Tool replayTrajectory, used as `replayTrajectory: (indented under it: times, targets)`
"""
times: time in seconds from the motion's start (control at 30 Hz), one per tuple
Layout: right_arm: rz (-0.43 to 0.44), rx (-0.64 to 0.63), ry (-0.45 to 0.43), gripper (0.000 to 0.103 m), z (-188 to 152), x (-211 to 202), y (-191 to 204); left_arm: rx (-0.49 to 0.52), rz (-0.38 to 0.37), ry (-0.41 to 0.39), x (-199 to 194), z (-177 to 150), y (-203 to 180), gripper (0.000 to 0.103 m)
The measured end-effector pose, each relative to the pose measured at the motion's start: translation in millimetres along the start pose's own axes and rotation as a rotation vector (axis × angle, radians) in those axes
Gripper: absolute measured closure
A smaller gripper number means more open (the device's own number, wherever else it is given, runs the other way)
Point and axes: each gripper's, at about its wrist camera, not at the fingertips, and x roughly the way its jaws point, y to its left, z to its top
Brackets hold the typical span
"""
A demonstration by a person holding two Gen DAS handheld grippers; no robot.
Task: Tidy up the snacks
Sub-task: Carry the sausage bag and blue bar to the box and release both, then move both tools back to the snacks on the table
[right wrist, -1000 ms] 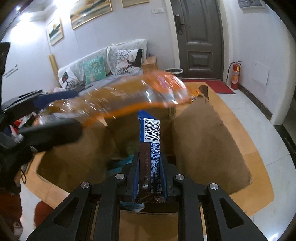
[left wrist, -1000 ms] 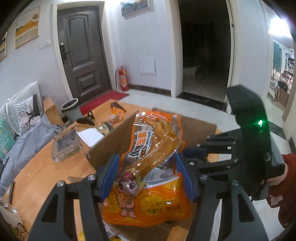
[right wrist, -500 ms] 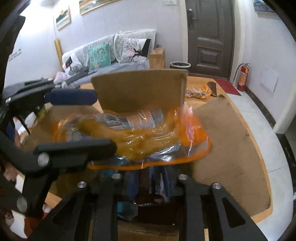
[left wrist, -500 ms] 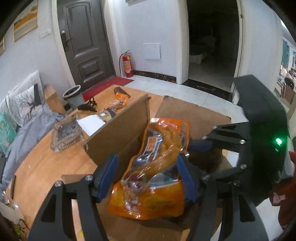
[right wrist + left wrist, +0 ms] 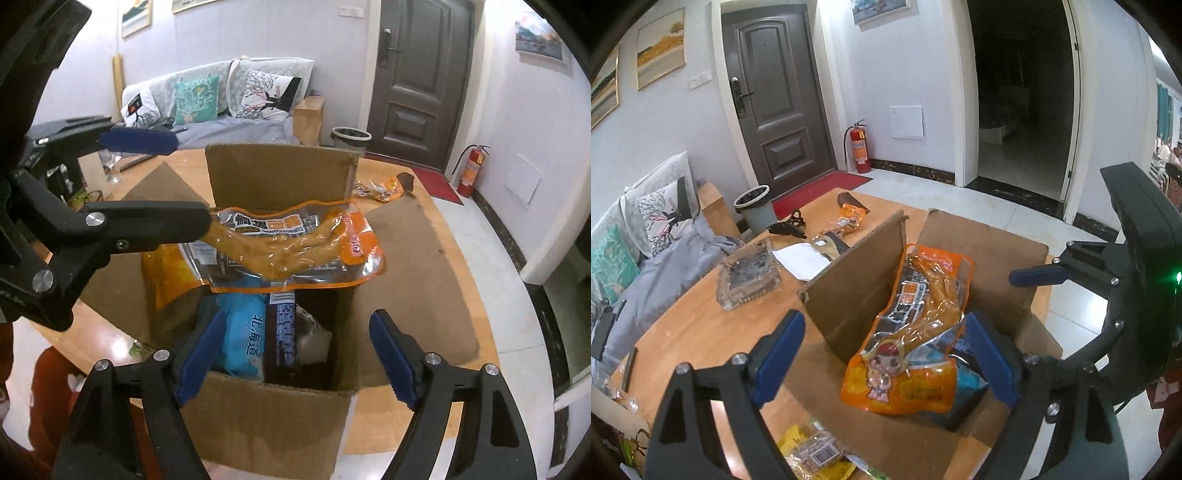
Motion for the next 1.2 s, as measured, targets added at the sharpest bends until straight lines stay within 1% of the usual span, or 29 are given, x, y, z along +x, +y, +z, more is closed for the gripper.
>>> replayTrajectory:
  times: [0.13, 0.33, 0.43, 0.47, 0.53, 0.6, 0.67, 0.73, 0.83, 0.87, 0.93, 0.97, 1.0, 1.03, 1.07, 1.13, 1.17, 1.2]
  targets:
    - [0.018, 0.034, -0.019, 0.025, 2.6, -10.9, 3.4, -0.02, 0.016, -0.027, -21.1, -4.9, 6.6, 0.014]
    - [0.044, 0.013, -0.07, 0.025, 11.1, -32.9, 28.4, -0.054, 0.052, -0.088, -70.1, -15.2, 25.4, 0.014]
    - [0.033, 0.016, -0.082, 0.025, 16.3, -38.0, 36.8, -0.074, 0.061, -0.113, -92.5, -24.3, 38.0, 0.013]
    - [0.029, 0.018, -0.091, 0.026, 18.7, -36.9, 37.8, -0.081, 0.062, -0.117, -97.1, -27.3, 41.5, 0.013]
    - [0.009, 0.009, -0.092, 0.034, 23.6, -28.8, 38.2, -0.103, 0.064, -0.122, -104.3, -33.9, 50.0, 0.011]
    - [-0.014, 0.02, -0.072, 0.057, 30.3, -11.3, 33.3, -0.126, 0.061, -0.126, -108.0, -39.9, 56.8, 0.009]
    - [0.017, 0.063, -0.057, 0.065, 35.0, 8.4, 23.9, -0.144, 0.055, -0.126, -109.9, -45.7, 62.5, 0.009]
    - [0.023, 0.095, -0.02, 0.066, 37.6, 29.8, 17.0, -0.155, 0.056, -0.121, -108.8, -50.2, 67.5, 0.009]
    - [0.054, 0.132, -0.008, 0.066, 38.2, 40.4, 12.3, -0.157, 0.061, -0.105, -99.3, -54.9, 72.5, 0.009]
    - [0.068, 0.146, 0.01, 0.065, 38.5, 44.0, 10.5, -0.158, 0.062, -0.101, -96.5, -55.6, 73.0, 0.009]
    - [0.099, 0.163, 0.123, 0.066, 35.3, 63.4, 8.6, -0.161, 0.061, -0.092, -88.5, -57.2, 74.4, 0.009]
    - [0.092, 0.162, 0.17, 0.066, 30.1, 74.8, 9.1, -0.164, 0.057, -0.092, -86.0, -58.5, 74.8, 0.009]
    - [0.058, 0.131, 0.153, 0.066, 24.0, 82.5, 11.6, -0.165, 0.054, -0.091, -83.9, -59.4, 75.1, 0.009]
    - [0.047, 0.12, 0.137, 0.066, 22.4, 83.3, 11.9, -0.166, 0.051, -0.086, -81.7, -60.8, 75.6, 0.009]
    - [0.066, 0.157, 0.127, 0.066, 22.0, 82.4, 7.9, -0.162, 0.049, -0.077, -79.0, -62.0, 75.9, 0.009]
    - [0.132, 0.229, 0.12, 0.066, 21.6, 79.0, -0.1, -0.144, 0.059, -0.069, -74.6, -62.2, 75.8, 0.009]
    - [0.143, 0.234, 0.12, 0.066, 22.0, 76.9, -1.5, -0.136, 0.066, -0.07, -73.2, -62.6, 74.9, 0.009]
    - [0.132, 0.224, 0.111, 0.066, 22.9, 73.1, -2.0, -0.129, 0.073, -0.07, -71.9, -62.9, 74.7, 0.009]
